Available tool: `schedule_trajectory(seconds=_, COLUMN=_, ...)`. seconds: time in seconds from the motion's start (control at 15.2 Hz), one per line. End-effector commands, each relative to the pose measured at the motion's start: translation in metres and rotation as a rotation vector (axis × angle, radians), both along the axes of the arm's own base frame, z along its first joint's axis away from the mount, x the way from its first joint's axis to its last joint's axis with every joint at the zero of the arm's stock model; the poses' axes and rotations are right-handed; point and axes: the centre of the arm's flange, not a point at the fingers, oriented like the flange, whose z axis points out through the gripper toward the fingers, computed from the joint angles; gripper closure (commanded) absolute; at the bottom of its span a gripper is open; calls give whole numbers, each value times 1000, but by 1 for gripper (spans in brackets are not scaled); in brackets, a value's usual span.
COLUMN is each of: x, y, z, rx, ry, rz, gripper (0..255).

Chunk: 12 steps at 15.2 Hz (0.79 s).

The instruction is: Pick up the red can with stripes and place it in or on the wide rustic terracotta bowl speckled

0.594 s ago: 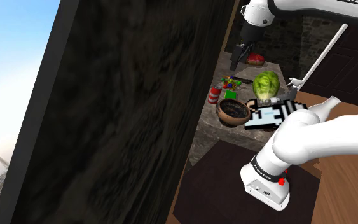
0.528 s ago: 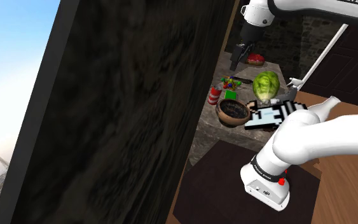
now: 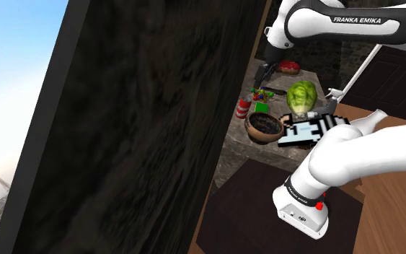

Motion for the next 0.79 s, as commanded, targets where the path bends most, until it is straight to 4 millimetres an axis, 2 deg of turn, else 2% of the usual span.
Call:
schedule_trajectory(seconds=0.0, x=8, y=-19, z=-18, rx=6, ry=-8, rz=7, gripper=0)
schedule_trajectory(seconds=0.73, x=64, y=-102, z=-126, rx=47, ry=-39, rz=43, gripper=0)
